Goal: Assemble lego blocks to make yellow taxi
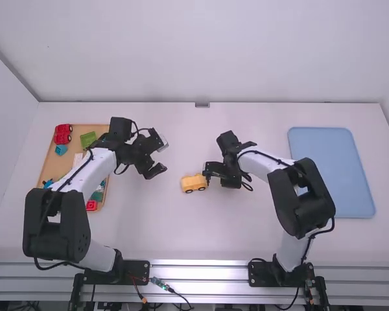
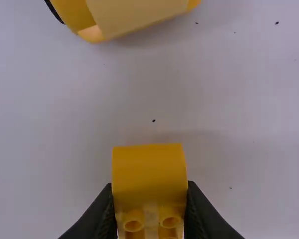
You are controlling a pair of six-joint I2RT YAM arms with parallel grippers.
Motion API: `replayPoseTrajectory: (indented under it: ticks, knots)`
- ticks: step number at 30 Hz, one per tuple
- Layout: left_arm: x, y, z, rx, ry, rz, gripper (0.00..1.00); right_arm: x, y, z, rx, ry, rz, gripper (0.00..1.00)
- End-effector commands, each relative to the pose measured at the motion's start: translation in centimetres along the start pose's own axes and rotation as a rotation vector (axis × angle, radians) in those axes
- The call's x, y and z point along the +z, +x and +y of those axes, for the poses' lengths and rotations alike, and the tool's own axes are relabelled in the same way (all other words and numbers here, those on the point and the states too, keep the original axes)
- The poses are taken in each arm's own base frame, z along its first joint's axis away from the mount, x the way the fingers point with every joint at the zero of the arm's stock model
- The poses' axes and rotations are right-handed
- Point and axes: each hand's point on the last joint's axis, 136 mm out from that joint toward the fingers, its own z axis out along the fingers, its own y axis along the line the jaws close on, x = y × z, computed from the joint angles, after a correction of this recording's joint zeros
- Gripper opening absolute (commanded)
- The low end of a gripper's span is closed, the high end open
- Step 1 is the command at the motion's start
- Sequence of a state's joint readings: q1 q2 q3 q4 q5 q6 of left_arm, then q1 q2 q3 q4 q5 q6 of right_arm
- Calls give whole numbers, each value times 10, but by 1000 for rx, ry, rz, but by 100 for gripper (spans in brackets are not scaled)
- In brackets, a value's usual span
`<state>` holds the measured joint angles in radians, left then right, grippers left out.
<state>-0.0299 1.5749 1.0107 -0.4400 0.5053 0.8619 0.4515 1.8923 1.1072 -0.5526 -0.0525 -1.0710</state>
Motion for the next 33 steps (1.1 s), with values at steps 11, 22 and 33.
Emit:
replayPoseTrajectory:
  ticks: [11, 22, 33]
  knots:
    - [-7, -13, -10, 88, 49, -60, 99, -3, 0, 0, 17, 9, -5, 14]
    - [-7, -13, -11, 83, 49, -60, 99, -3, 0, 0, 16, 9, -4, 26]
    - [-7, -13, -11, 83, 50, -60, 99, -3, 0, 0, 15, 9, -5, 43]
